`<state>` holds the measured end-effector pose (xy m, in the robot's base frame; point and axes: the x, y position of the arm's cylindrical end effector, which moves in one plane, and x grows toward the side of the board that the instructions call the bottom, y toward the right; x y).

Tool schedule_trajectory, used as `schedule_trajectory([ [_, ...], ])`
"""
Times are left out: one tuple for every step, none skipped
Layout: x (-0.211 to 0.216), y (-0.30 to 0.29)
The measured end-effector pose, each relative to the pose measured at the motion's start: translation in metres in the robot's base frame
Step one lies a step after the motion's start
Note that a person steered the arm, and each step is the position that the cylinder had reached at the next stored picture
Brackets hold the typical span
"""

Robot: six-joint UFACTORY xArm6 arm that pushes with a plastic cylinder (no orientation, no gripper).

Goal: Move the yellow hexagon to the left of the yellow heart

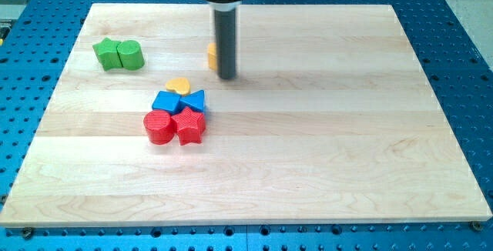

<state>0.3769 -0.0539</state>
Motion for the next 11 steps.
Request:
schedule_trajectory([
  [0.000,-0.015],
  [-0.007,0.046],
  [-0.050,0.011],
  [-0.042,-0.068],
  [-0.090,-0.060],
  [-0.079,-0.111],
  [-0.015,-0.099],
  [-0.026,-0.101],
  [0.007,-0.121],
  [0.022,-0.108],
  [0.023,-0.106],
])
